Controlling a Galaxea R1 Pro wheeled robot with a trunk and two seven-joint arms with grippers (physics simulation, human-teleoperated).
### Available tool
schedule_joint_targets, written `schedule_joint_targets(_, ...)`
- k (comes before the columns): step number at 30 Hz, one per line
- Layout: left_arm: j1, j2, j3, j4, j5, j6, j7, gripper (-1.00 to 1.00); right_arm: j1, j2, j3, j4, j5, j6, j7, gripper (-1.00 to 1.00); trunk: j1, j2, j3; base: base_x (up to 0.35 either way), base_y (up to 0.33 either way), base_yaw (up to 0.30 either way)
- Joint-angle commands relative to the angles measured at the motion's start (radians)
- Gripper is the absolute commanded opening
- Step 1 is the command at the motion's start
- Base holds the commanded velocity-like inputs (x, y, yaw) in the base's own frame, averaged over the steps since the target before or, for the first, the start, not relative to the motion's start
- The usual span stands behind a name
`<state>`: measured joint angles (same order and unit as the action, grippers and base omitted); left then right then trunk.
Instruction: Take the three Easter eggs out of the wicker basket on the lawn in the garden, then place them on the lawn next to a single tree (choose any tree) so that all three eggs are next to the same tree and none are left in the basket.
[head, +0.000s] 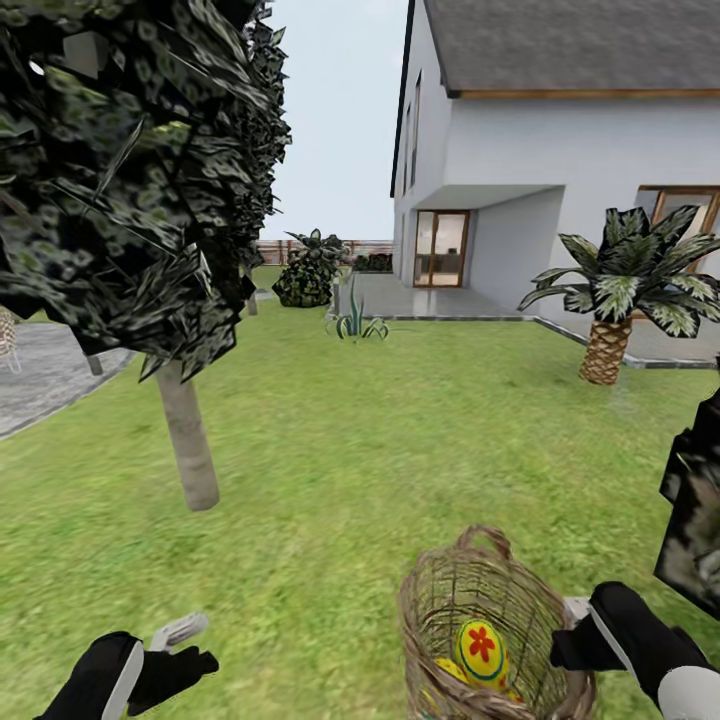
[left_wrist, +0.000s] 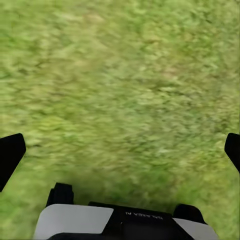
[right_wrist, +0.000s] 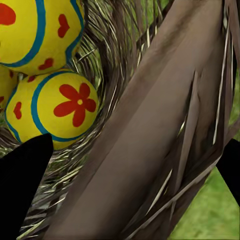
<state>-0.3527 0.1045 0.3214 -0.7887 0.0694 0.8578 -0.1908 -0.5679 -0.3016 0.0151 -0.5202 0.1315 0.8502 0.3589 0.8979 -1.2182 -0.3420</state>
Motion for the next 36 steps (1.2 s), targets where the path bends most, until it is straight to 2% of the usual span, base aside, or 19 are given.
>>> schedule_joint_targets(1, 0.000, -0.001, 0.001, 0.000, 0.007, 0.006, 0.002, 1.00, -0.001, 0.001, -0.002, -0.058, -0.046, 0.012, 0.009, -1.00, 0.001, -0.001, -0.001, 0.339, 0.000, 0.000)
schedule_joint_targets(16, 0.000, -0.001, 0.004, 0.008, 0.009, 0.004, -0.001, 1.00, -0.001, 0.006, 0.002, -0.023, -0.044, 0.010, 0.008, -1.00, 0.001, -0.001, -0.001, 0.267, 0.000, 0.000)
schedule_joint_targets(21, 0.000, -0.001, 0.003, 0.061, 0.009, -0.067, -0.002, 1.00, -0.001, 0.002, 0.002, -0.023, -0.044, 0.010, 0.009, -1.00, 0.001, -0.001, -0.001, 0.313, 0.000, 0.000)
schedule_joint_targets(26, 0.000, 0.002, 0.004, 0.063, 0.010, -0.069, -0.004, 1.00, -0.001, 0.005, 0.003, -0.023, -0.043, 0.010, 0.009, -1.00, 0.001, -0.001, -0.001, 0.337, 0.000, -0.150)
schedule_joint_targets(36, 0.000, 0.000, 0.004, 0.062, 0.010, -0.069, -0.004, 1.00, -0.001, 0.007, 0.003, -0.011, -0.044, 0.010, 0.009, -1.00, 0.001, -0.001, -0.001, 0.337, 0.000, -0.005)
